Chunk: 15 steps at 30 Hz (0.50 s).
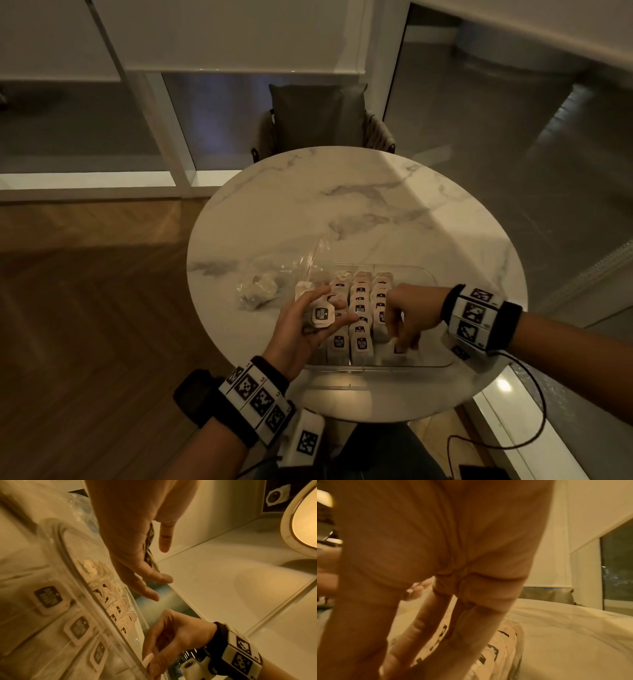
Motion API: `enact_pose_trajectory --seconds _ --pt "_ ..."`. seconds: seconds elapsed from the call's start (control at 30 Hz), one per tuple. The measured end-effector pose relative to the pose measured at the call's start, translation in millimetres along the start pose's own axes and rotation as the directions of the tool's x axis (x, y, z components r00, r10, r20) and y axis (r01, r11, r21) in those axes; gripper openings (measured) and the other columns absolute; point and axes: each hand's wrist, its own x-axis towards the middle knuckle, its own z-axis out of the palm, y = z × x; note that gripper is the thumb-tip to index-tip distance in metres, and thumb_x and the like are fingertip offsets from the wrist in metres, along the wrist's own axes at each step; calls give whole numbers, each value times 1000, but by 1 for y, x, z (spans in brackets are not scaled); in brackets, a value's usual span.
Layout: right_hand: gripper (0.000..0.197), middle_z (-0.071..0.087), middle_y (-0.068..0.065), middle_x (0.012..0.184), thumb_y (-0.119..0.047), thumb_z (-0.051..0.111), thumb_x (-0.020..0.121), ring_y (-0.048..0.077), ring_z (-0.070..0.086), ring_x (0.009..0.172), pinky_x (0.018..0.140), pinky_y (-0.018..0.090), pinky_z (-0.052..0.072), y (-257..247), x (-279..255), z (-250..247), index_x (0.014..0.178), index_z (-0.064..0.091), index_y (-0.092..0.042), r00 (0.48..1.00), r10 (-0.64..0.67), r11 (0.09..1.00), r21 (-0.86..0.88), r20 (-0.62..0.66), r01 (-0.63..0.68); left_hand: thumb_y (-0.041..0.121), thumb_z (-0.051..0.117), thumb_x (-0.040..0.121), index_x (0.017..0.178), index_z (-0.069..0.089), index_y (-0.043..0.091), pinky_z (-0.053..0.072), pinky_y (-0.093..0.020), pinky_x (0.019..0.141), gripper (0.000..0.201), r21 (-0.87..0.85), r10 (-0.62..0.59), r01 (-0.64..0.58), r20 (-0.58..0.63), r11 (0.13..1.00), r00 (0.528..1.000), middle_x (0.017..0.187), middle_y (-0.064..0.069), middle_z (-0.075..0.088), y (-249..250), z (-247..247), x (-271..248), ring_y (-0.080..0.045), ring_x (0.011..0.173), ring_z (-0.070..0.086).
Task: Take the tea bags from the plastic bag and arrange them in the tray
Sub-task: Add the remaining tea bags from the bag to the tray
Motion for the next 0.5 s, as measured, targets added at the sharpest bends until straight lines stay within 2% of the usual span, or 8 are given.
enact_pose_trajectory --seconds 0.07,0.13,0.27,0.4,0.5 --pt "19 70 2 82 -12 78 81 11 67 60 64 22 57 -4 11 -3 96 72 -4 999 34 997 -69 -9 -34 20 68 76 125 56 -8 62 -39 70 57 -42 -49 50 22 998 999 109 -31 59 -3 -4 0 -51 113 56" --pt "17 71 3 87 -17 78 81 15 68 63 63 24 57 -8 18 -5 96 72 -9 998 32 984 -174 -51 -40 19 62 83 132 49 -7 62 -43 75 58 -105 -103 108 49 989 993 119 -35 59 -8 -8 0 -55 115 56" --pt "15 71 0 91 -26 80 79 15 69 63 64 26 56 -14 20 -11 90 74 -17 989 12 943 -328 -146 -60 3 55 79 138 45 0 59 -52 81 60 -215 -183 208 129 954 975 137 -38 48 -19 -17 -1 -56 126 47" --pt "17 66 -10 80 -32 80 78 11 68 64 70 28 58 -14 12 -15 91 73 -23 973 -56 952 -307 -223 -15 -7 50 71 140 44 3 59 -52 81 69 -220 -223 269 212 938 951 141 -37 43 -27 -21 1 -58 127 44" --pt "18 68 -7 84 -34 75 83 -2 57 59 76 29 56 -16 -2 -19 96 73 -22 909 -140 974 -221 -392 55 -6 49 68 143 42 6 58 -52 80 76 -219 -237 291 243 931 941 142 -37 42 -28 -22 5 -56 130 42"
